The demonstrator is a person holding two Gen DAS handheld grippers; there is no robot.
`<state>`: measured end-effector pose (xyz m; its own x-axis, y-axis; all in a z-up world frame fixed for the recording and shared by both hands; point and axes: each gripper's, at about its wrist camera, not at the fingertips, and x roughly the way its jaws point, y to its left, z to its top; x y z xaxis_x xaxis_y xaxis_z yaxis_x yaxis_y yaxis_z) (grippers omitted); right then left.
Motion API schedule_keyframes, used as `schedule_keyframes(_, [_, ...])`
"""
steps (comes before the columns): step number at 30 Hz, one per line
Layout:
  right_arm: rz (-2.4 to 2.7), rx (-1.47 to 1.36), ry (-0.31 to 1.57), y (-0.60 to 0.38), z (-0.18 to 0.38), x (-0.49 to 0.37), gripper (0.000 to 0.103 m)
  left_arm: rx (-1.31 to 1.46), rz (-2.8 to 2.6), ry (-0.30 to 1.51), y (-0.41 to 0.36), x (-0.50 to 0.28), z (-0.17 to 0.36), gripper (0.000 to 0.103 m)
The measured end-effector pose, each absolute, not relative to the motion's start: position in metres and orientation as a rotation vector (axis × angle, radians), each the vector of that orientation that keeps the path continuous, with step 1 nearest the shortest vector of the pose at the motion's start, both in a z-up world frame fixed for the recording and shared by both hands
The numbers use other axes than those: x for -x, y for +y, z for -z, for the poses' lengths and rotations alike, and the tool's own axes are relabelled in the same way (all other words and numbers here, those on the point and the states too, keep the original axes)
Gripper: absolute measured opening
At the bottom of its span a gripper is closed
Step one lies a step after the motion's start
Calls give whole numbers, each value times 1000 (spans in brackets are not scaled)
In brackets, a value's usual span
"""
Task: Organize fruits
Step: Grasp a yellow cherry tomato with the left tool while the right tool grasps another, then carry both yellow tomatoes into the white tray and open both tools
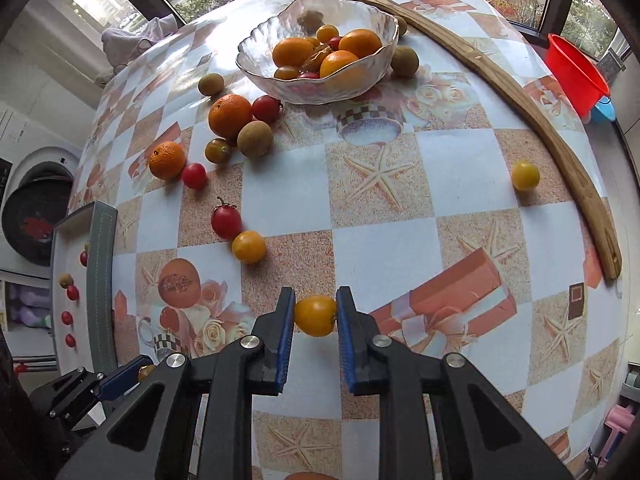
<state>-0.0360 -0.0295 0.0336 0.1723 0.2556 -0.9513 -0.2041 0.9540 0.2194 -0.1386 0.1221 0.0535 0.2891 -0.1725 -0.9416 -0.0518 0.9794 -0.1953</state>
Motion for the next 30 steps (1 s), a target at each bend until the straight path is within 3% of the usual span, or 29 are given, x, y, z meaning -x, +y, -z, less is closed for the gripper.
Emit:
schedule_keyframes(18, [-518, 50, 1372, 84, -54, 58, 23, 306, -70, 1198, 214, 177, -77, 22])
schedule_keyframes(30, [-702, 163, 1373, 194, -56, 79, 23, 374, -258, 1203, 290, 222, -63, 22])
